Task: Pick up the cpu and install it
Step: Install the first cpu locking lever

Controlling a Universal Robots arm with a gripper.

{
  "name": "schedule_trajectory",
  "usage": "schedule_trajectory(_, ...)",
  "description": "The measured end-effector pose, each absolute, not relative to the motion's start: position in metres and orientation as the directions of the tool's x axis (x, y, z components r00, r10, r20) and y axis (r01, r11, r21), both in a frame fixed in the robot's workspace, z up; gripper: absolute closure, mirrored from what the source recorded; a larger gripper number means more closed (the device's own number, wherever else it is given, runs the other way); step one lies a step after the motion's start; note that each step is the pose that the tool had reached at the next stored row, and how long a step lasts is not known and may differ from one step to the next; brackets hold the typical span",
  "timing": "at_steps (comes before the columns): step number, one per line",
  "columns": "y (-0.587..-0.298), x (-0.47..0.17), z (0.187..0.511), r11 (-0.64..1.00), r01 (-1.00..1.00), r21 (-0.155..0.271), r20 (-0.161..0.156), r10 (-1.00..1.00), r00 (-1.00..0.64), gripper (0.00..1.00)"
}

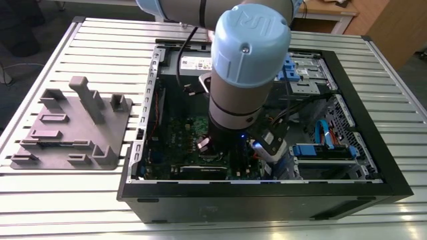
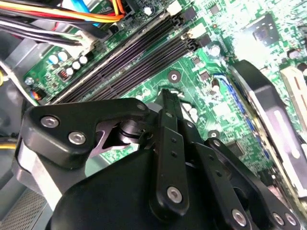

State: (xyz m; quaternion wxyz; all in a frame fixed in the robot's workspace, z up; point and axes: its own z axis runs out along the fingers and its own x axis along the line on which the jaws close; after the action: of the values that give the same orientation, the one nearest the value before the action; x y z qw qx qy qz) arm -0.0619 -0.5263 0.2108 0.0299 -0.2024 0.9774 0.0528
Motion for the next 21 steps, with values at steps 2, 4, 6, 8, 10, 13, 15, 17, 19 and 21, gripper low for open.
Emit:
schedule_trajectory(2, -0.526, -0.062, 0.213, 0.913, -0.398, 0.091, -0.080, -0.392, -0.917, 0.89)
schedule_trajectory(4, -0.526, -0.062, 0.213, 0.913, -0.398, 0.092, -0.080, -0.391, -0.917, 0.89)
schedule_trajectory(6, -0.525, -0.063, 0.213, 0.913, -0.396, 0.094, -0.081, -0.390, -0.917, 0.89)
schedule_trajectory(8, -0.523, -0.064, 0.212, 0.914, -0.395, 0.097, -0.082, -0.388, -0.918, 0.89)
schedule_trajectory(10, -0.522, -0.067, 0.212, 0.914, -0.393, 0.099, -0.084, -0.386, -0.919, 0.89)
schedule_trajectory(13, -0.520, -0.075, 0.212, 0.915, -0.390, 0.102, -0.087, -0.383, -0.920, 0.89)
schedule_trajectory(15, -0.518, -0.078, 0.212, 0.916, -0.389, 0.102, -0.087, -0.381, -0.920, 0.89)
schedule_trajectory(17, -0.514, -0.082, 0.212, 0.916, -0.388, 0.101, -0.087, -0.380, -0.921, 0.89)
schedule_trajectory(19, -0.511, -0.085, 0.212, 0.916, -0.387, 0.101, -0.088, -0.380, -0.921, 0.89)
schedule_trajectory(21, -0.509, -0.087, 0.213, 0.917, -0.387, 0.100, -0.089, -0.379, -0.921, 0.89)
